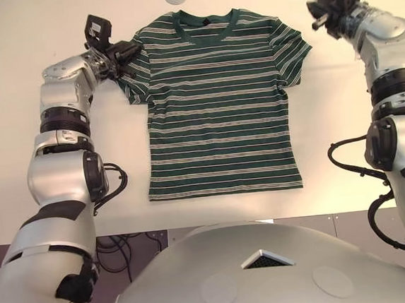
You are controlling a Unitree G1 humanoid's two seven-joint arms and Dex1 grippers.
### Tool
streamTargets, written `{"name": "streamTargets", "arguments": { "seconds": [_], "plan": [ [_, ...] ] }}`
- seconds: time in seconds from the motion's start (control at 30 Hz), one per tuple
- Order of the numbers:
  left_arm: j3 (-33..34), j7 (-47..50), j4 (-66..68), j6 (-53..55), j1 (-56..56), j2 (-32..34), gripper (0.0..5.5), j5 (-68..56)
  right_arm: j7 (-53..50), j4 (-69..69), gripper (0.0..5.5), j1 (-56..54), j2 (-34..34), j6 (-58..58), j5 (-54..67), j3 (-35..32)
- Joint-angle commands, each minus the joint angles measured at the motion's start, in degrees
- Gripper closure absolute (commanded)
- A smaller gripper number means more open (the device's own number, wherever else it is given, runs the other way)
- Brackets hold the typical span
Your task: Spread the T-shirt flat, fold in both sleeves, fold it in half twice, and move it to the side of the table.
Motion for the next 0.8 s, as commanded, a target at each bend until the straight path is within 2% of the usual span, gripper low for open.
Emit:
{"name": "streamTargets", "arguments": {
  "seconds": [0.03, 0.23, 0.37, 0.43, 0.53, 0.8],
  "plan": [
    [3.7, 1.7, -10.34, 5.59, 2.15, 2.5, 4.45, -3.31, 3.01, -7.6, 4.5, 1.07, 0.47, 3.02, 3.43, -1.75],
    [14.12, 12.34, -37.23, 22.42, 21.61, 1.06, 4.45, -12.24, 1.12, -31.37, 4.5, 14.29, 4.81, 15.26, 9.92, -2.68],
    [22.0, 20.07, -46.81, 31.94, 28.28, -4.49, 3.76, -21.06, -1.21, -41.37, 4.46, 21.68, 6.55, 20.83, 10.18, -1.64],
    [25.69, 23.23, -47.92, 35.61, 27.78, -6.61, 3.37, -25.67, -1.82, -44.16, 4.46, 24.11, 7.46, 22.13, 9.44, -0.29],
    [26.82, 26.08, -45.62, 38.39, 26.33, -7.72, 3.37, -28.26, -3.03, -48.11, 4.46, 27.4, 7.96, 21.95, 7.74, 2.0],
    [21.72, 28.27, -34.75, 32.03, 24.99, -8.25, 3.37, -22.9, -4.02, -52.42, 4.46, 29.29, 7.85, 21.47, 6.57, 4.78]
  ]
}}
